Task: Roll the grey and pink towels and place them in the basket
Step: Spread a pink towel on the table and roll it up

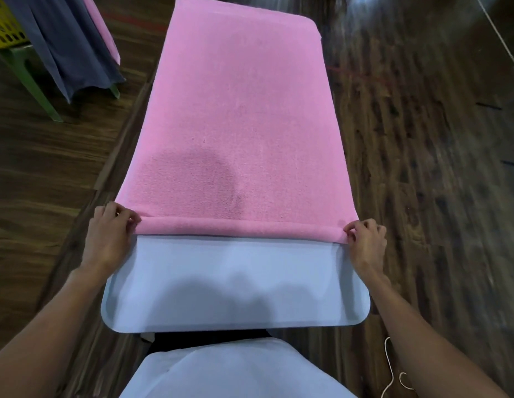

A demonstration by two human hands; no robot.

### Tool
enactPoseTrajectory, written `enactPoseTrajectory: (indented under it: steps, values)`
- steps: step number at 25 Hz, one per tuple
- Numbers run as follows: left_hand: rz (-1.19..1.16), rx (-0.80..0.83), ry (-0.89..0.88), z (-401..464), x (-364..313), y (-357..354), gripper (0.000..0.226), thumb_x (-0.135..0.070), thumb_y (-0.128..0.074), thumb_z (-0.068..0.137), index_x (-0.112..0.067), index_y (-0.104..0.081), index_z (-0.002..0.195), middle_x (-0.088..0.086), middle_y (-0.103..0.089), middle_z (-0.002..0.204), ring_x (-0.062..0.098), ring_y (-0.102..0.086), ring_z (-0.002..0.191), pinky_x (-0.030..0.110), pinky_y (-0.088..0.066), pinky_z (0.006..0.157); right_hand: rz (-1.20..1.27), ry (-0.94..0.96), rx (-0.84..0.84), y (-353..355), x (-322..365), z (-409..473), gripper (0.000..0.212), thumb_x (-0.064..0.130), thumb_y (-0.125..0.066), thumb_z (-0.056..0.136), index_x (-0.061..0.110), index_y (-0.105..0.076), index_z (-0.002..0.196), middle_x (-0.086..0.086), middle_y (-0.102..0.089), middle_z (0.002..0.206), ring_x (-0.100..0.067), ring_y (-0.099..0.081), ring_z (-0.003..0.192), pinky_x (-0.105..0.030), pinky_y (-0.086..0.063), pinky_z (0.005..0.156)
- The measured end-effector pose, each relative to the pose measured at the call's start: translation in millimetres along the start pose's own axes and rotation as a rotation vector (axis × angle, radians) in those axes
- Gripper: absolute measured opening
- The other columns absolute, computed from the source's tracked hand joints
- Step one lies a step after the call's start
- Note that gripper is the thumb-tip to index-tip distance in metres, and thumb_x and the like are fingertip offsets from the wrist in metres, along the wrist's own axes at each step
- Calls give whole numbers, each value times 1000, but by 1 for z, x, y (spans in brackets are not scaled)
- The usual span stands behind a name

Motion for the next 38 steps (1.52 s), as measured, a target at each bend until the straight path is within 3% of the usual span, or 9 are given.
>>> enactPoseTrajectory:
  steps: [6,11,15,19,24,27,30,34,38]
  values:
    - [32,-3,16,-27,-16,-12,32,0,-60,86,2,-57,118,24,-53,119,44,-48,104,57,-45,84,60,165,4,-19,9,-21,30,-1,-65,84,3,-64,114,-15,-61,119,-35,-51,111,-46,-46,94]
    - [-12,58,35,-5,-14,-13,30,4,-59,83,0,-59,113,22,-57,112,43,-50,100,54,-46,78,108,83,100,-23,11,-3,30,-4,-55,89,3,-63,117,-16,-60,119,-33,-49,112,-44,-43,94]
    - [-36,115,27,-19,-6,-14,35,7,-57,81,-2,-62,115,18,-59,113,40,-53,101,53,-49,78,35,176,173,-22,8,-20,32,-2,-52,92,2,-59,123,-16,-59,121,-34,-50,109,-47,-46,91]
    - [-58,236,-78,-23,-1,-20,42,10,-66,71,-1,-66,111,18,-64,105,41,-59,93,52,-50,80,29,251,319,-29,-4,-22,38,-1,-51,93,7,-56,129,-11,-59,127,-31,-53,116,-44,-42,102]
    - [-152,74,-17,12,3,-6,27,10,-64,79,1,-68,103,25,-62,99,45,-58,89,50,-46,81,314,-6,103,-7,-7,18,20,-6,-60,87,3,-65,104,-14,-55,109,-23,-57,90,-19,-40,75]
    - [-24,-63,-15,1,-8,4,18,4,-64,82,-4,-69,99,21,-56,97,43,-49,88,53,-43,74,141,76,-28,-3,6,11,20,-7,-60,85,5,-72,96,-13,-59,102,-32,-56,94,-30,-42,80]
    - [29,-92,-43,-22,-22,-3,29,2,-64,83,2,-63,113,25,-56,111,45,-49,98,57,-44,80,-24,244,-94,-13,14,-19,23,3,-63,85,6,-69,107,-13,-67,107,-34,-58,101,-45,-45,93]
    - [16,0,-36,-12,-22,-19,41,1,-62,84,2,-55,124,23,-53,125,43,-47,113,58,-46,91,133,232,38,-23,14,-14,36,-3,-63,85,3,-61,120,-13,-58,121,-29,-52,114,-42,-45,100]
    - [-12,46,0,3,-20,-17,38,3,-61,81,-1,-59,118,21,-58,118,42,-50,109,56,-46,86,184,161,117,-26,12,1,29,1,-53,91,5,-61,118,-10,-58,118,-26,-51,112,-44,-45,99]
Point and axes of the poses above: each hand's wrist, its own z-axis towards the middle knuckle, its own y-axis out of the back of the hand, x = y × z, the point moved 10 cm from there along z, towards the middle knuckle
